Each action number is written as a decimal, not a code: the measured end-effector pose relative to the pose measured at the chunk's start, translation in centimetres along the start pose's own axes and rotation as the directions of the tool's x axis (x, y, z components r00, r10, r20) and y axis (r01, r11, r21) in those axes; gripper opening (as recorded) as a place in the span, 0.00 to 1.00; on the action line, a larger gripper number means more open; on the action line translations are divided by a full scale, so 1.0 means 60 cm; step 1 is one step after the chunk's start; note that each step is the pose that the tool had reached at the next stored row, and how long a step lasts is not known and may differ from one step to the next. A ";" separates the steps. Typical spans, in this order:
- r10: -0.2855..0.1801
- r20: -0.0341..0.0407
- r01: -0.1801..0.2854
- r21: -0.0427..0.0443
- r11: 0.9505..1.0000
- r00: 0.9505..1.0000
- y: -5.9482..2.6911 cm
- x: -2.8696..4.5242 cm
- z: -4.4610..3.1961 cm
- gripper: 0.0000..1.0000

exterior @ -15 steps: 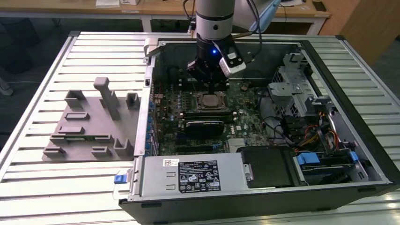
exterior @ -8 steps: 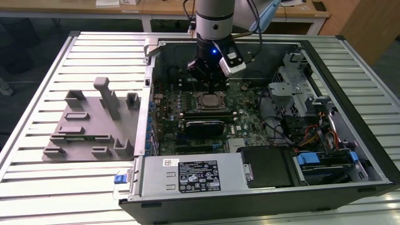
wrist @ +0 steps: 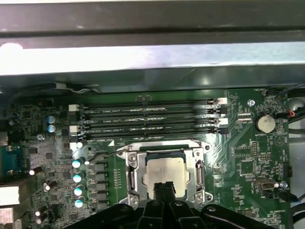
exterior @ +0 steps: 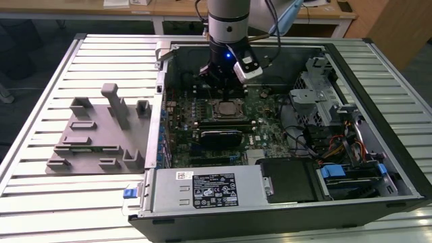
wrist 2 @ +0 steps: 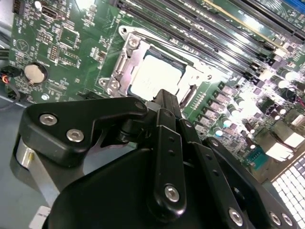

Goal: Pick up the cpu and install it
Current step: 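Install the first cpu locking lever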

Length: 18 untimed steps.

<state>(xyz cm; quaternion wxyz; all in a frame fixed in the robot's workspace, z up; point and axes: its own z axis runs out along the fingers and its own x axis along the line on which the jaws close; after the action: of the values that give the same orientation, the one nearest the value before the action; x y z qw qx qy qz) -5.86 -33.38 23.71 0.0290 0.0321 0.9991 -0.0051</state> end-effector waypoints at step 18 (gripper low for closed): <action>0.000 0.002 0.000 0.000 1.000 1.000 -0.003 0.045 -0.003 0.11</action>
<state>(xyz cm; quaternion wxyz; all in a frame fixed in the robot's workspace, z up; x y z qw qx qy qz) -8.57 -33.38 23.71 0.0300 0.0321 0.9990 -0.0051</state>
